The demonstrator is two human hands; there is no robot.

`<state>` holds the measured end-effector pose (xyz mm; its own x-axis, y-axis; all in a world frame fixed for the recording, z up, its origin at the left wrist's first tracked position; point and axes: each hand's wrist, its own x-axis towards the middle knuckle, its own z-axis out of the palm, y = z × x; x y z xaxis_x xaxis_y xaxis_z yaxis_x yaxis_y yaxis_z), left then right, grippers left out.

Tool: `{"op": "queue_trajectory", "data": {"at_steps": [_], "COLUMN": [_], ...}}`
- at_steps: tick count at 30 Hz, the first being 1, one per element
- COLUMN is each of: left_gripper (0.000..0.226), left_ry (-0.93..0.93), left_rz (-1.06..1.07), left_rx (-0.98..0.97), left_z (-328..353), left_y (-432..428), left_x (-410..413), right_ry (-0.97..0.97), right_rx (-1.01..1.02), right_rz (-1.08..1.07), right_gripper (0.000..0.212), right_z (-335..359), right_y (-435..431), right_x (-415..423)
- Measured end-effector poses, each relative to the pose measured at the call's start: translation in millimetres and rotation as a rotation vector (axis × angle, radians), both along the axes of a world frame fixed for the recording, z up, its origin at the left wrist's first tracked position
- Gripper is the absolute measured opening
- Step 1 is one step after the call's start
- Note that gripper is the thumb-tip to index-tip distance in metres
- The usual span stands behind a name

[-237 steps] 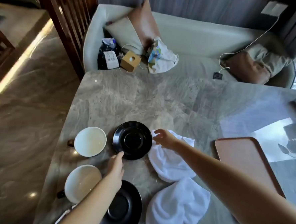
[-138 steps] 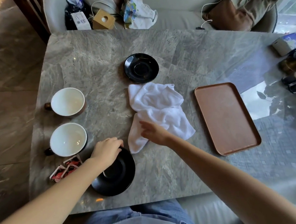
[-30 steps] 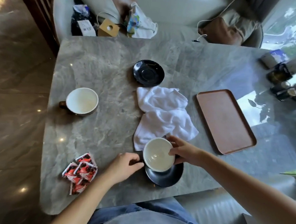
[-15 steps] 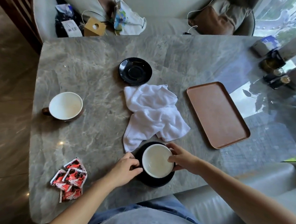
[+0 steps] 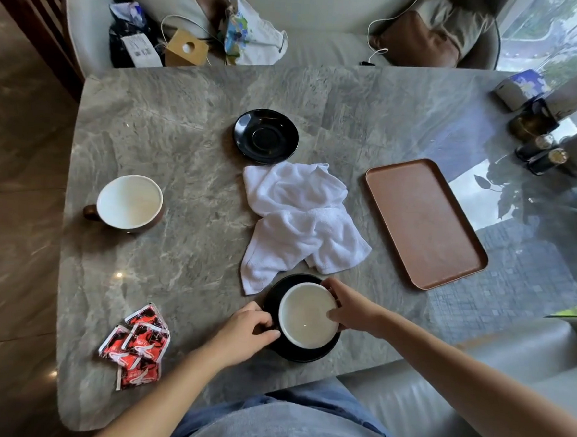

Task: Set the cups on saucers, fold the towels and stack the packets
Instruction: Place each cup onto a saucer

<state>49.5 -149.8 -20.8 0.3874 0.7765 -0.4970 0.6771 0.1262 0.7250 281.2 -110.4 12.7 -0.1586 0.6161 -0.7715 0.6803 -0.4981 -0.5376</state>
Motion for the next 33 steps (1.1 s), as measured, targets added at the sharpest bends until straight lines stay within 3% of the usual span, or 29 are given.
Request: {"op": "queue_trajectory", "data": {"at_steps": [2, 5, 7, 9, 16, 21, 28, 33], "left_gripper": [0.015, 0.014, 0.012, 0.012, 0.011, 0.025, 0.038, 0.035], "left_ry": [-0.016, -0.067, -0.114, -0.146, -0.201, -0.129, -0.080, -0.075], "left_rz": [0.000, 0.089, 0.218, 0.378, 0.967, 1.197, 1.219, 1.205], "left_rx": [0.000, 0.008, 0.024, 0.066, 0.163, 0.256, 0.230, 0.152], "left_z": [0, 0, 2, 3, -3, -8, -21, -25], "left_y": [1, 4, 9, 16, 58, 86, 120, 130], "left_x": [-2, -12, -25, -42, -136, -194, -227, -230], "right_ry": [-0.066, -0.242, -0.226, -0.147, 0.082, 0.163, 0.199, 0.250], "right_rx": [0.070, 0.458, 0.674, 0.753, 0.626, 0.393, 0.131, 0.111], "right_rz": [0.111, 0.345, 0.350, 0.354, 0.376, 0.189, 0.074, 0.037], "right_gripper": [0.041, 0.043, 0.036, 0.029, 0.023, 0.037, 0.047, 0.042], "right_z": [2, 10, 20, 28, 17, 4, -16, -24], "right_y": [3, 8, 12, 19, 73, 122, 154, 157], "right_x": [0, -2, -11, -28, -132, -217, -282, -287]}}
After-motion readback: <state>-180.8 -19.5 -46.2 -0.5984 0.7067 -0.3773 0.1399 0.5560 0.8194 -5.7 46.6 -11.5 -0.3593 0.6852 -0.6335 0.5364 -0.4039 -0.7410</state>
